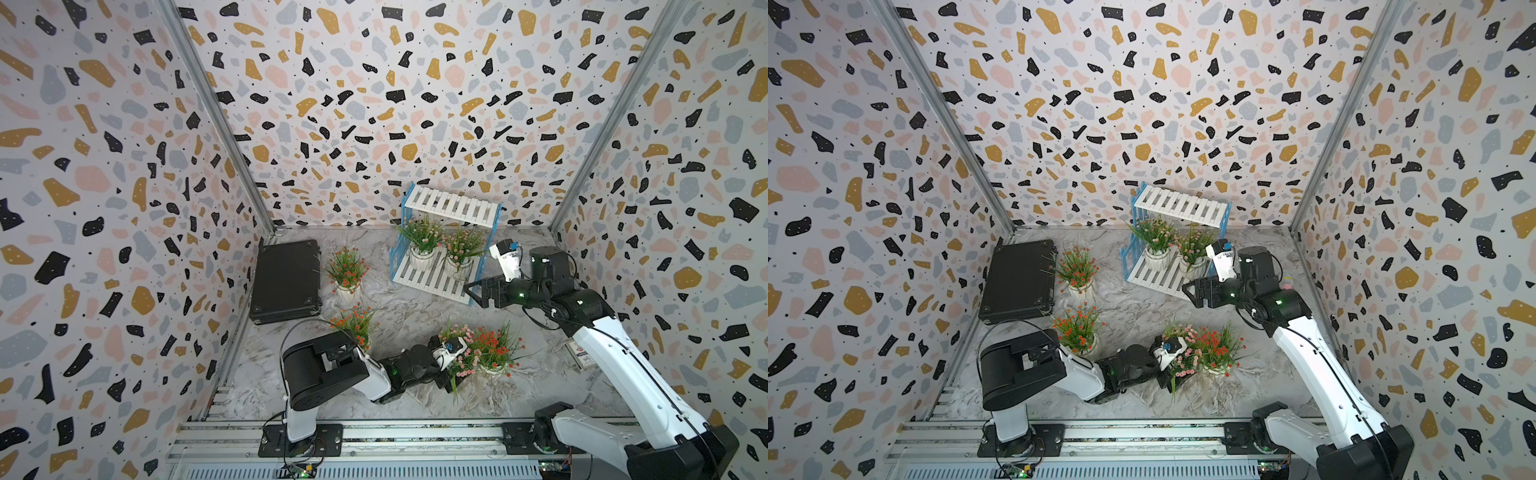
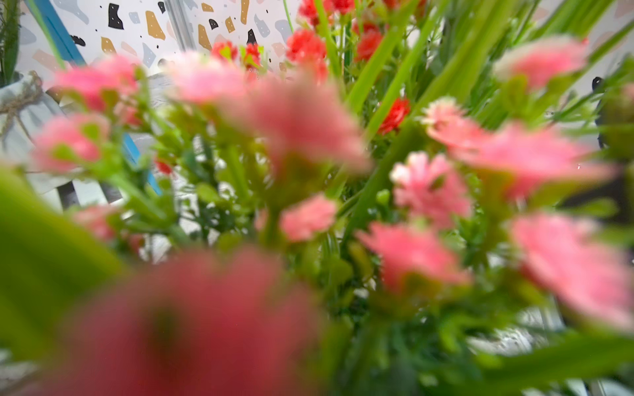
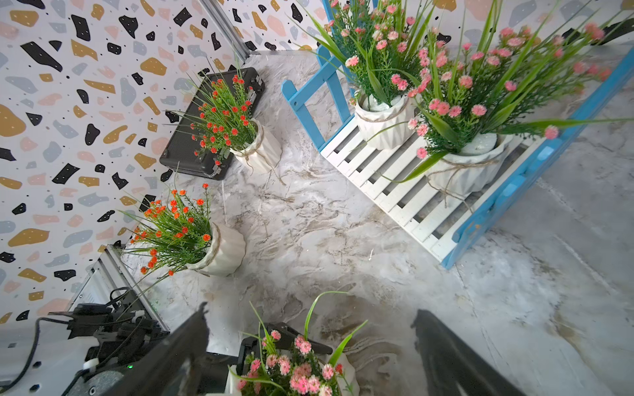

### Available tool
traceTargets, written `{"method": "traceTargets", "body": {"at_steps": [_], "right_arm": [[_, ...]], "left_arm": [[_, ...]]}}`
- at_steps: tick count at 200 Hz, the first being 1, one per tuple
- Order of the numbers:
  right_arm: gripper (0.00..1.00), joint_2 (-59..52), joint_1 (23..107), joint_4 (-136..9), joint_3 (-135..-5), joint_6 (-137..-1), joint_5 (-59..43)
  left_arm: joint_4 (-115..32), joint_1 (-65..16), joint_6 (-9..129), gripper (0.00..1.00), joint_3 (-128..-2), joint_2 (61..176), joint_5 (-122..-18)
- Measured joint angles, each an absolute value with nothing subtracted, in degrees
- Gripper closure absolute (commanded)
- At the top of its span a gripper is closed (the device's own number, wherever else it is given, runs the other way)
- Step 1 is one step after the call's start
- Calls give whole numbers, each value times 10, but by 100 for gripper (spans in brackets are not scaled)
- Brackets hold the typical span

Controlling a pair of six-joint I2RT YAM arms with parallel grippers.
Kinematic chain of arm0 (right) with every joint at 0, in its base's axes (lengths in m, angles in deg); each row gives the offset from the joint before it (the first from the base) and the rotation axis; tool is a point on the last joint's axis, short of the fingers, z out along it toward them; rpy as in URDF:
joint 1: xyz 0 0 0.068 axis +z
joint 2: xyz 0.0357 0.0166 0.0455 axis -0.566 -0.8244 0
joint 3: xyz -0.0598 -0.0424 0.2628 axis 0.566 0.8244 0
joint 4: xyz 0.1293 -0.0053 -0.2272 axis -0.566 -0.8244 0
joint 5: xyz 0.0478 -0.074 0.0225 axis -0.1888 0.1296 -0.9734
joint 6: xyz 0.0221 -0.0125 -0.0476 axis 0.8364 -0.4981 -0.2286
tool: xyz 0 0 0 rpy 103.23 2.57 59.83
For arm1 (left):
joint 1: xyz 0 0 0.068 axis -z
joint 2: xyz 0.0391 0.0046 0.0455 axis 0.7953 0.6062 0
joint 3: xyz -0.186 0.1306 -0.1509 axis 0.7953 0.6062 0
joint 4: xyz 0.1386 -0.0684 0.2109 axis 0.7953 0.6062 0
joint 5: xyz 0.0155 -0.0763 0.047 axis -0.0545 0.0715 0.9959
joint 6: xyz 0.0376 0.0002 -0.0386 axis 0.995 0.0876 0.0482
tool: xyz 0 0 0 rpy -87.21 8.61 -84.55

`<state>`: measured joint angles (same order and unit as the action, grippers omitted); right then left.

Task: Place the baby's breath potted plants on the rack by color
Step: Pick up the baby's breath potted plant from the center of the board.

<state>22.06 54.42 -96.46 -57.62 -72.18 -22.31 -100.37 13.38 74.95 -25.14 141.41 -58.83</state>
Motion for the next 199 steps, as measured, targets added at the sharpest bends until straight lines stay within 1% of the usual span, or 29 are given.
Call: {"method": "traceTargets", "body": {"at_steps": [13,32,62,87,121,147,168,199], "right_arm": [[4,221,544,-965,-576,-722,-223],[5,221,544,-965,-576,-722,-223],[5,221,544,-964,-576,-722,-220],[5,227,544,-965,-576,-722,-212],[6,248,544,-968,-576,-722,-187],[6,269,544,-978,-580,-722,-155],[6,280,544,-980,-588,-721,-132],[6,294,544,-989,-592,-720,-106]], "left_arm": [[-1016,134,755,23,-253,1414,-587],[-1017,134,759,26,-253,1414,-586],[-1009,134,762,27,-252,1410,-584],[-982,134,762,27,-239,1383,-573],[-919,132,762,28,-205,1305,-543],[-860,124,762,27,-203,1236,-514],[-830,98,760,27,-209,1196,-506],[-797,11,755,27,-247,1199,-514]]}}
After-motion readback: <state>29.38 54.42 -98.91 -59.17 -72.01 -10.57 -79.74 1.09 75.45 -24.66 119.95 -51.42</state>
